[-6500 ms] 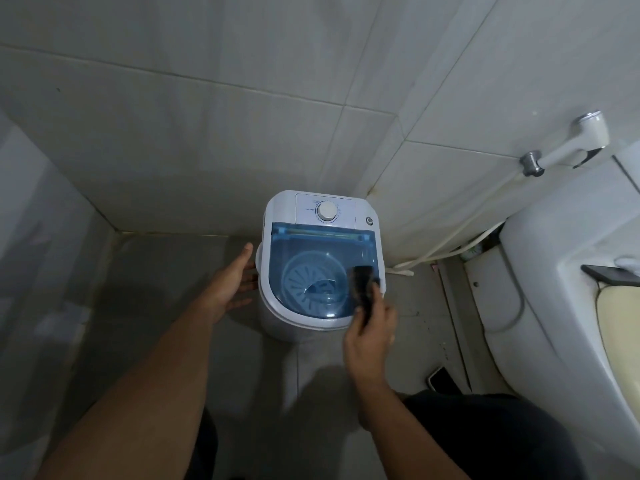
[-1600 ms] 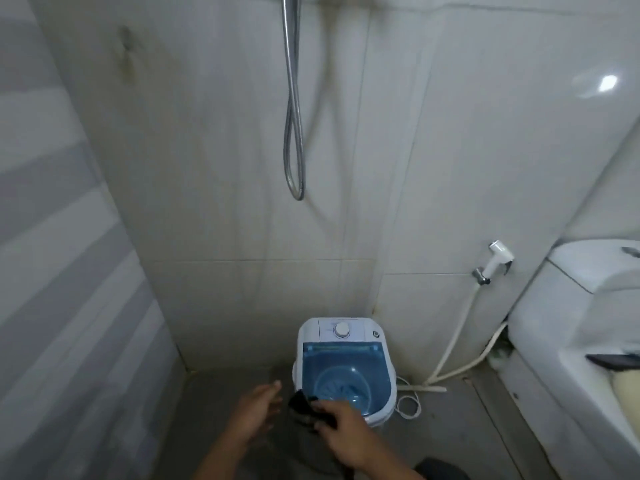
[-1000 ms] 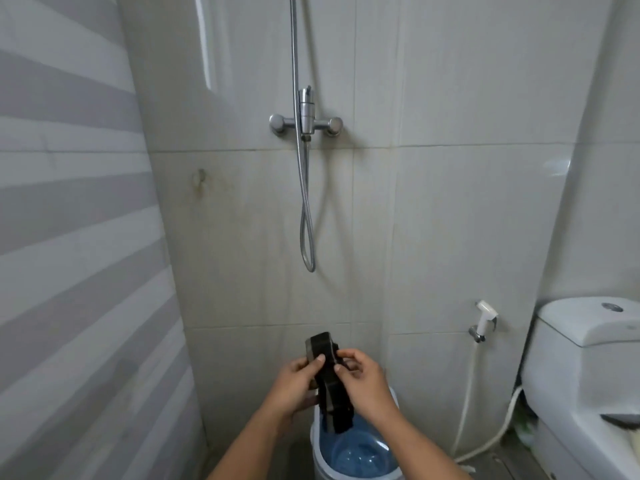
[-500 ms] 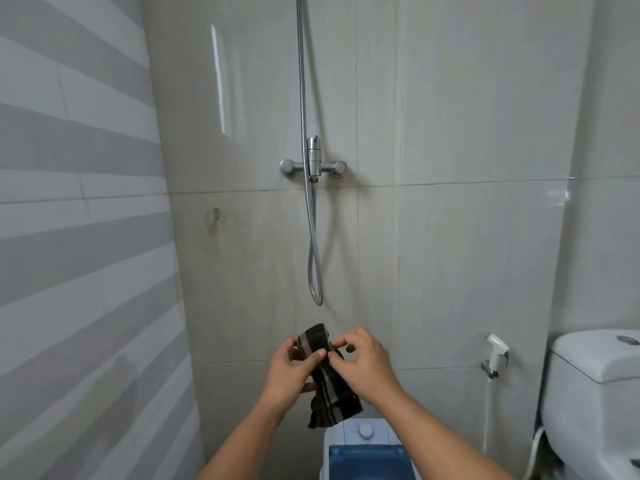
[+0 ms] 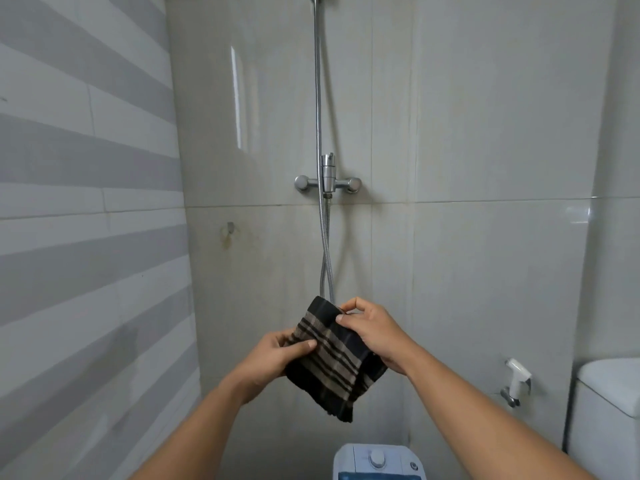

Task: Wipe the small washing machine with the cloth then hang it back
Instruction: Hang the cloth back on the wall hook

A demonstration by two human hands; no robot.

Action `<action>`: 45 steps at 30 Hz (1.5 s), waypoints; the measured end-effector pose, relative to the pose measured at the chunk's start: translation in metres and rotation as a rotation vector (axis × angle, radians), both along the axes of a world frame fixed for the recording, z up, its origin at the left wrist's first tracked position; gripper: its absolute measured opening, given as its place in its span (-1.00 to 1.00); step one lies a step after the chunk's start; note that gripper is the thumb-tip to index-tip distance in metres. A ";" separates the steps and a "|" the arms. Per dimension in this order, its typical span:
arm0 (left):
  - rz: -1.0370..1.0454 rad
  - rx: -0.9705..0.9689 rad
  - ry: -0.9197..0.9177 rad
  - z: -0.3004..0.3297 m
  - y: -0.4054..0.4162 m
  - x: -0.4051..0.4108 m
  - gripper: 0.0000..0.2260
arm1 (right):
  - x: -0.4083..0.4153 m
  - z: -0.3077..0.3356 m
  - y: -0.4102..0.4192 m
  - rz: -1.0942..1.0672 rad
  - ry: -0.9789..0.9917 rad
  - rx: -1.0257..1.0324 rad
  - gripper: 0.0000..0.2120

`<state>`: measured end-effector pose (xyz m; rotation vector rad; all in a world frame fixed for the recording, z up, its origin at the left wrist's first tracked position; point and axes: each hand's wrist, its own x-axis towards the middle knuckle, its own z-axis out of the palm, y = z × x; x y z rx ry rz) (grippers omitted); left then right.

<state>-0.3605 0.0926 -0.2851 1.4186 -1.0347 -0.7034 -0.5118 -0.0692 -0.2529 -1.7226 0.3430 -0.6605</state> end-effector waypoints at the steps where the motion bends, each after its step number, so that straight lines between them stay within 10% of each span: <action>1: 0.001 -0.002 -0.018 0.008 0.002 0.002 -0.74 | 0.005 0.004 -0.001 0.030 -0.003 -0.022 -0.90; 22: 0.619 -0.150 -0.285 0.079 0.010 0.164 -0.89 | 0.204 0.037 -0.014 0.144 -0.031 -0.105 -0.86; 28: 0.639 -0.263 -0.453 0.082 -0.016 0.252 -0.64 | 0.310 0.067 -0.044 0.135 -0.026 -0.291 -0.86; 34: 0.808 -0.292 -1.002 0.100 -0.067 0.356 -0.78 | 0.417 0.098 -0.076 -0.107 -0.169 -0.547 -0.87; 45: 0.985 -0.254 -1.027 0.094 -0.129 0.432 -0.85 | 0.485 0.087 -0.098 -0.473 -0.199 -1.176 -0.83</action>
